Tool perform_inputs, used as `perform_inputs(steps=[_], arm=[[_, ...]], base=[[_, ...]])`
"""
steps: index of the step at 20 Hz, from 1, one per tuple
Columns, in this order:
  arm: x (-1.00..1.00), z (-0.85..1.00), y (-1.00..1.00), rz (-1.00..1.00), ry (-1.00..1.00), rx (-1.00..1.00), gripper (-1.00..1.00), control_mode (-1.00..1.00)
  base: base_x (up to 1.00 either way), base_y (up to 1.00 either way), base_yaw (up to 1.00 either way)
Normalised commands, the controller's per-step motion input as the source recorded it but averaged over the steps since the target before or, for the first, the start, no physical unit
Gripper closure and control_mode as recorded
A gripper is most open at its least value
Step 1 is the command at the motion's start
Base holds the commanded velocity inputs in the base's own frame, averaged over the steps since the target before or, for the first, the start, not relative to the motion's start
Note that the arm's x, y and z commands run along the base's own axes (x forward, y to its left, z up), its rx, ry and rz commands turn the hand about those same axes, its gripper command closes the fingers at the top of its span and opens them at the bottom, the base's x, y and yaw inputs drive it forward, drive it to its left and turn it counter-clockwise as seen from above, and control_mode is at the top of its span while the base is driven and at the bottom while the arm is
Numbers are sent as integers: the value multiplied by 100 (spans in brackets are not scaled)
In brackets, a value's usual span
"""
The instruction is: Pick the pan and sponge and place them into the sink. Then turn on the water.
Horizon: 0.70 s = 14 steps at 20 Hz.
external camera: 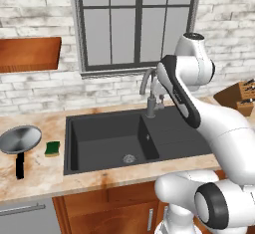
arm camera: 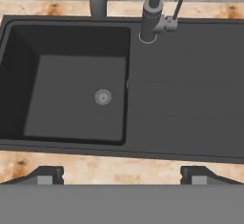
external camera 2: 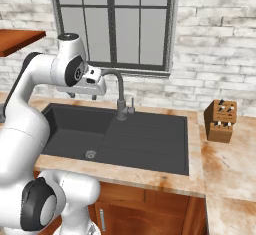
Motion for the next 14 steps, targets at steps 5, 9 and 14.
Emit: perform_inputs(steps=[5, 9, 14], arm=[[0, -35, 38, 0, 0, 4, -100, -100], [0, -33, 39, 0, 0, 4, -100, -100], [0, -24, 40, 0, 0, 1, -100, -100]], base=[[0, 0, 0], [0, 0, 0], [0, 0, 0]])
